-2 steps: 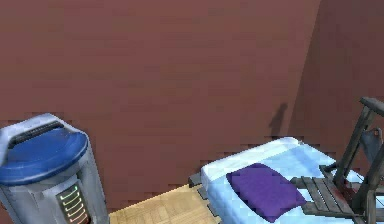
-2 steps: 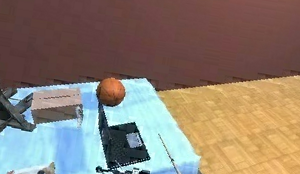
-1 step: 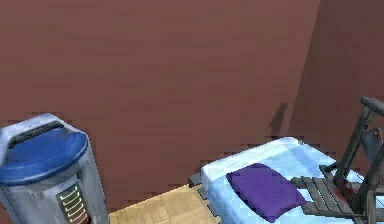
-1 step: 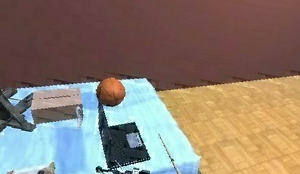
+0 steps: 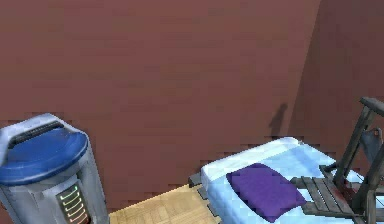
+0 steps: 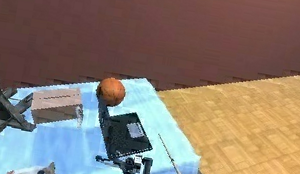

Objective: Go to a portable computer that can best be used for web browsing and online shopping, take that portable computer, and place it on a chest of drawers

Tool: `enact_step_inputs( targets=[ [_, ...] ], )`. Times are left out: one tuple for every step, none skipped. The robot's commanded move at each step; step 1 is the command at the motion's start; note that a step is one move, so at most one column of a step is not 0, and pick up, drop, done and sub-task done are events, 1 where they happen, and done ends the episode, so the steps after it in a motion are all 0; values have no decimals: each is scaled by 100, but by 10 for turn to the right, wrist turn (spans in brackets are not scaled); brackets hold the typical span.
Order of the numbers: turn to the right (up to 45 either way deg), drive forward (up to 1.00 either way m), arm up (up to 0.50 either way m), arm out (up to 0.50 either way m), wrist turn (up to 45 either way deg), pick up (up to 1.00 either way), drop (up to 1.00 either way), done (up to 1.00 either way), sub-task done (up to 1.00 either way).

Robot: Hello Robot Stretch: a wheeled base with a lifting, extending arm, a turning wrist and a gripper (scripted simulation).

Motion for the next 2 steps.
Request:
enact_step_inputs(
  targets=[
    [0, 0, 50, 0, 0, 0, 0, 0, 0],
    [0, 0, 16, 0, 0, 0, 0, 0, 0]
  ],
)
